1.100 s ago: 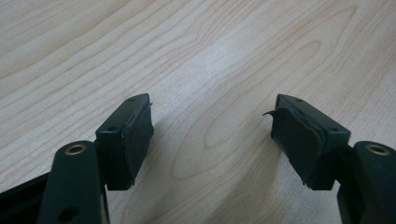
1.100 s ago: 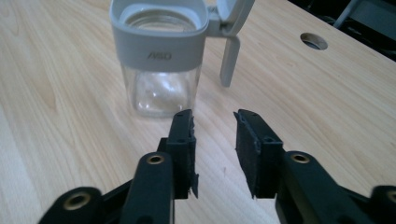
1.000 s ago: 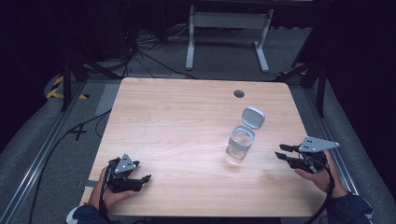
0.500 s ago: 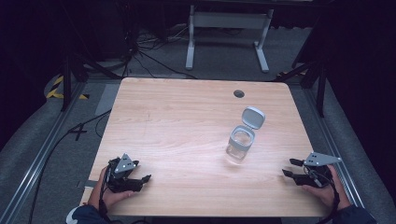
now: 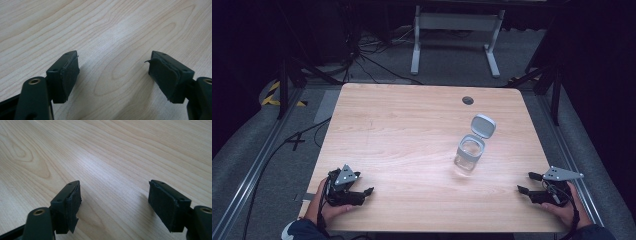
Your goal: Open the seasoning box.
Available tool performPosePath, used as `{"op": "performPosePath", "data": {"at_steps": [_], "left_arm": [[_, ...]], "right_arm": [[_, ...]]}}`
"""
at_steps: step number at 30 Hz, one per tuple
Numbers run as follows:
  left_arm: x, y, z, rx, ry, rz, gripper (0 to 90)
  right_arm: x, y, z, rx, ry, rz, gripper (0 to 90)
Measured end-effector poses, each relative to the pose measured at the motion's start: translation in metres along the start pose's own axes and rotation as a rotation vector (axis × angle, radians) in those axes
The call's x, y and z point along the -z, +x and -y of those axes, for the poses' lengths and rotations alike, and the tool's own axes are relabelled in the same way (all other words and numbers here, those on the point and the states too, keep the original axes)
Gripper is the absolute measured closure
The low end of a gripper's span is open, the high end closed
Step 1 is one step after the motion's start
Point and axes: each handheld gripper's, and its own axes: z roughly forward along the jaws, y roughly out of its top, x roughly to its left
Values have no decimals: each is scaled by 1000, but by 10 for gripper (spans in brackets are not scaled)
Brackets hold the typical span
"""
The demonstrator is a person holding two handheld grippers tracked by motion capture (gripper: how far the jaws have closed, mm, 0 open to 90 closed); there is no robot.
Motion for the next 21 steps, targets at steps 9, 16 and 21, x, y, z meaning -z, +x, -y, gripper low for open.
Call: {"op": "performPosePath", "data": {"at_steps": [9,16,21], "left_arm": [[0,0,-1,1,14,-10,165],[-1,1,-1,2,17,-20,147],[-1,1,-1,1,17,-20,147]], "right_arm": [[0,1,0,-4,8,2,203],[0,1,0,-2,10,2,201],[0,1,0,-4,11,1,201]]}}
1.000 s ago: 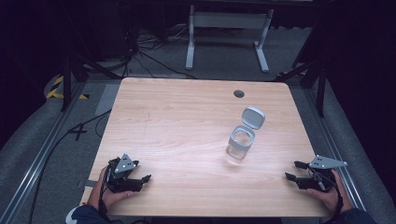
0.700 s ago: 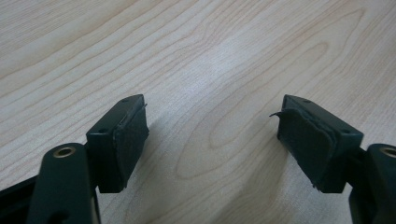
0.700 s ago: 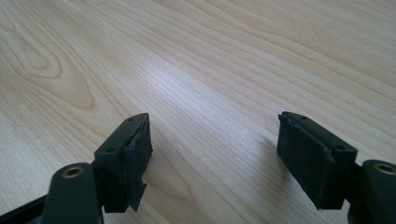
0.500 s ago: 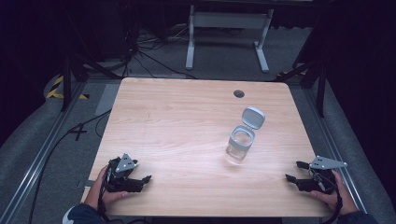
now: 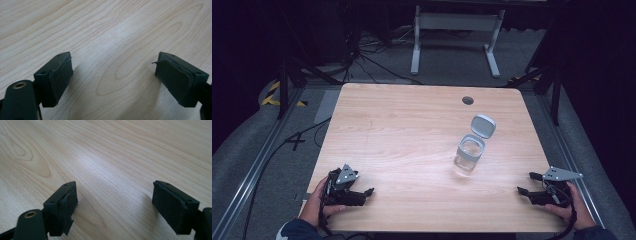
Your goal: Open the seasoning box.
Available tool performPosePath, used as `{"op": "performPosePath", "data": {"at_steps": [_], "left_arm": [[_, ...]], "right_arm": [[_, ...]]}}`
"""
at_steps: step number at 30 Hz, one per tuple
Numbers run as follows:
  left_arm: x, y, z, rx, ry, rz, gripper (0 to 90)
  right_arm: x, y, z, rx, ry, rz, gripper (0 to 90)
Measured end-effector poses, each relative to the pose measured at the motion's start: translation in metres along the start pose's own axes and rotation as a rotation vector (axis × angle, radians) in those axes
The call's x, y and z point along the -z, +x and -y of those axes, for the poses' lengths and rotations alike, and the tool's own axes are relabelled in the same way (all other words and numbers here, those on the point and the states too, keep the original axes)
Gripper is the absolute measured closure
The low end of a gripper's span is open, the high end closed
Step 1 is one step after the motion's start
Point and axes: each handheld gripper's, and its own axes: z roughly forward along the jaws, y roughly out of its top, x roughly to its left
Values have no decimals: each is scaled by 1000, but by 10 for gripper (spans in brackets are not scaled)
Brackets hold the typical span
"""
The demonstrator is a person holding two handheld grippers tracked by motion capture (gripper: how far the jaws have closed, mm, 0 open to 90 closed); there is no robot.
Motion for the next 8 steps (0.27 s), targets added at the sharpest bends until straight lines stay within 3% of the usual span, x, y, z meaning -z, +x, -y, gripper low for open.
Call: {"op": "performPosePath", "data": {"at_steps": [8], "left_arm": [[0,0,0,1,0,0,147]], "right_arm": [[0,0,0,-1,0,3,194]]}}
